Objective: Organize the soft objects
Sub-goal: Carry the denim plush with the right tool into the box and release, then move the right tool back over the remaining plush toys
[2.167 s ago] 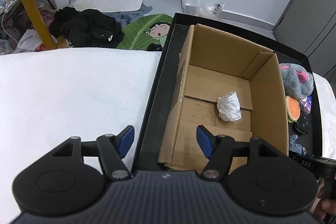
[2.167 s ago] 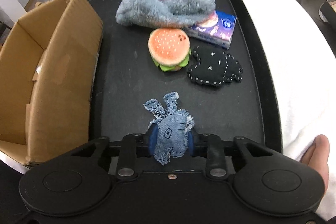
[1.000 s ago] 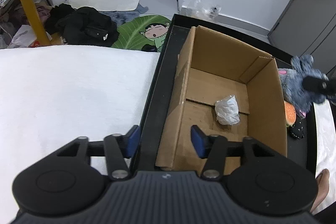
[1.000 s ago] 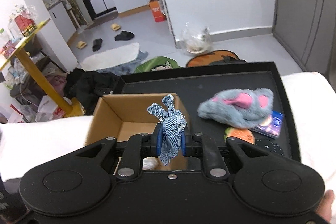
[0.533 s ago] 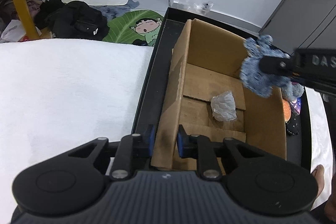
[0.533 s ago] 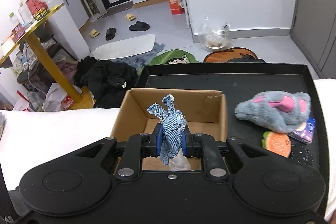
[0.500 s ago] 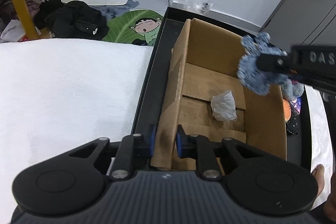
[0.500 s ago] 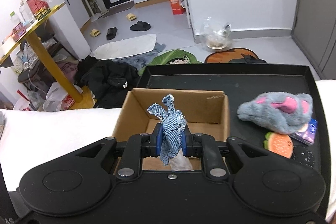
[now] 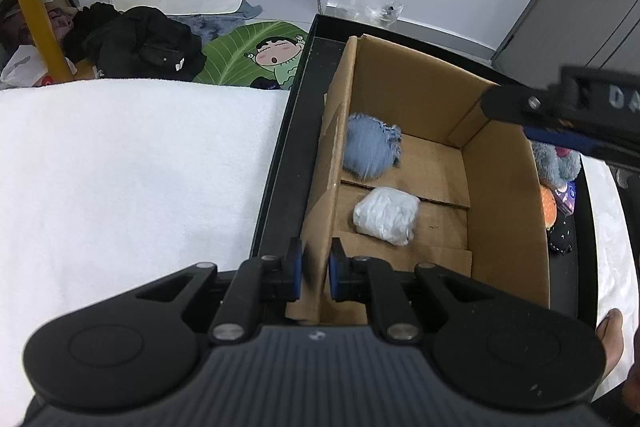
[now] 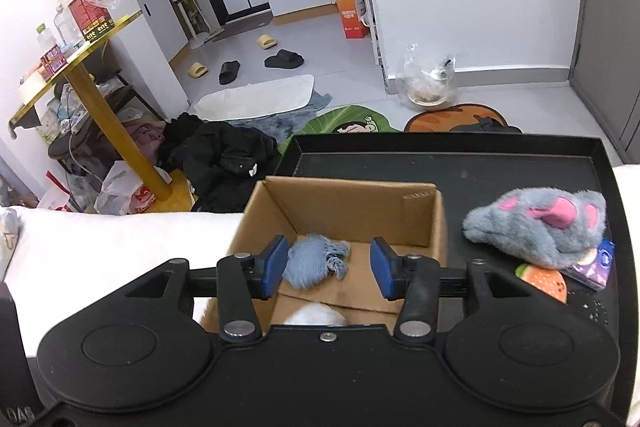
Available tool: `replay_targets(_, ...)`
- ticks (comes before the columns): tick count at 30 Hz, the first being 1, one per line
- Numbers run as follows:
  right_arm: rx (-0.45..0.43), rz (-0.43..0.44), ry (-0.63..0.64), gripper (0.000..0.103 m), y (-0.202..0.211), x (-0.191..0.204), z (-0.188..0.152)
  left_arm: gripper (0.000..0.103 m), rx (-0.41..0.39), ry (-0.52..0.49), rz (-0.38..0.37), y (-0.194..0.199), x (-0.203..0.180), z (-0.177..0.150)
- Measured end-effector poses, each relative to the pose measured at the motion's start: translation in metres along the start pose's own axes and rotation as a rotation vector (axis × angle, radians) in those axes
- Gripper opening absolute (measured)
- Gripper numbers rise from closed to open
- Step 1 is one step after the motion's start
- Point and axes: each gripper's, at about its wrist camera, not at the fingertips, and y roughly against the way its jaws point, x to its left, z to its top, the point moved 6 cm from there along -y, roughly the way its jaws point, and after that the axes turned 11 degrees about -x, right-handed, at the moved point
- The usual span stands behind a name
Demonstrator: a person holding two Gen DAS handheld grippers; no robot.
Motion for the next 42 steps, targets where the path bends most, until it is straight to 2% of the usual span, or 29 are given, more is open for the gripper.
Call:
replay_targets(8,-0.002,-0.026,0.018,0.063,0.017,-0.019,-0.004,0.013,-0.006,-0.009,0.029,0.005,-0.001,0.004)
replay_targets(12,-0.02,-0.056,0.025,0.069,0.03,-0.035,-0.004,0.016,-0.035,-0.027,0.056,0.011,-0.004,0.006)
replay_targets(17,-0.03,-0.104,0.02,0.075,0.039,-0.059,-0.006,0.017,-0.033,-0.048,0.077,0.012,-0.006,0.005)
replay_targets(22,-0.049,-0.128,-0.004,0.083,0.05,-0.084,-0.005,0.032,-0.04,-0.062,0.107,0.015,-0.008,0.006)
replay_targets(28,-0.044,-0.14,-0.04,0.084,0.062,-0.115,-0.003,0.046,-0.062,-0.095,0.135,0.019,-0.016,0.008)
replay_targets(42,0.04,-0.177,-0.123,0.082,0.059,-0.181,-0.008,0.057,-0.09,-0.143,0.163,0.022,-0.025,0.01)
